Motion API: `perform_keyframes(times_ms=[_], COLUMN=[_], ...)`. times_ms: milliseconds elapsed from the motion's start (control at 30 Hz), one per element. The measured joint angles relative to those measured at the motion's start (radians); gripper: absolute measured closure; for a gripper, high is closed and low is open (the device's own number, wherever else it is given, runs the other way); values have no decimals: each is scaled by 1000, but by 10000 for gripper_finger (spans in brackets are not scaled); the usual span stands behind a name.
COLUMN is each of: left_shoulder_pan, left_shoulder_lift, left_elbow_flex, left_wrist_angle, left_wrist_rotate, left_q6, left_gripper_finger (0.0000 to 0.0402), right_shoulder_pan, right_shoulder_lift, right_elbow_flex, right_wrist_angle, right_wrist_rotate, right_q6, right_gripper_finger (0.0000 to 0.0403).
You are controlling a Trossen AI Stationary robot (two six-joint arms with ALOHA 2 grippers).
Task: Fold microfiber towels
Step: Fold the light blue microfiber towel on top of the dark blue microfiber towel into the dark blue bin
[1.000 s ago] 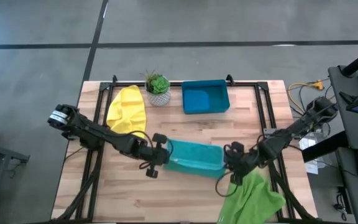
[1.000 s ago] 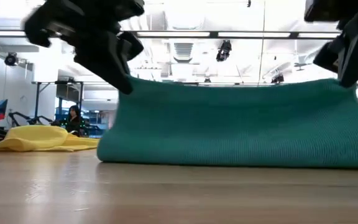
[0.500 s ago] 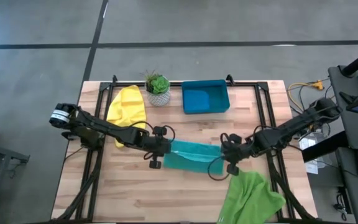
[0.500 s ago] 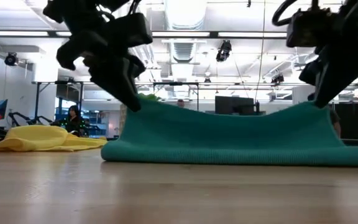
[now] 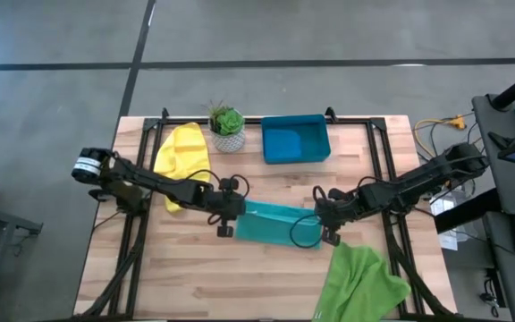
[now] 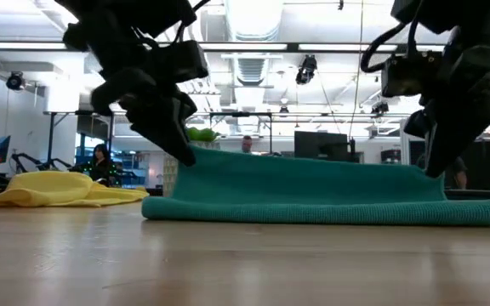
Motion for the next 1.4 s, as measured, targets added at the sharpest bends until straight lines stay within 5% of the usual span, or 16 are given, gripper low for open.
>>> perform_keyframes(times_ms=[533, 1067, 1233, 1400], left_shoulder_pan=[133, 195, 190, 190], left_shoulder_lift=[56, 32, 39, 66], left_elbow_flex=[0, 0, 0, 8], left_wrist_angle=[73, 2, 55, 83], left_wrist_rotate=[3, 30, 200, 228], left_q6=[1, -24, 30, 60], left_gripper_finger=[391, 220, 225, 259], right_shoulder_pan=[-130, -202, -117, -38], right_shoulder_lift=[-4, -83, -101, -47], right_elbow_flex=[-6, -13, -13, -12], right_wrist_angle=[-4, -33, 195, 349], right_wrist_rotate=[8, -1, -26, 2], right_q6=[28, 198, 242, 317], right_gripper_finger=[391, 246, 243, 260])
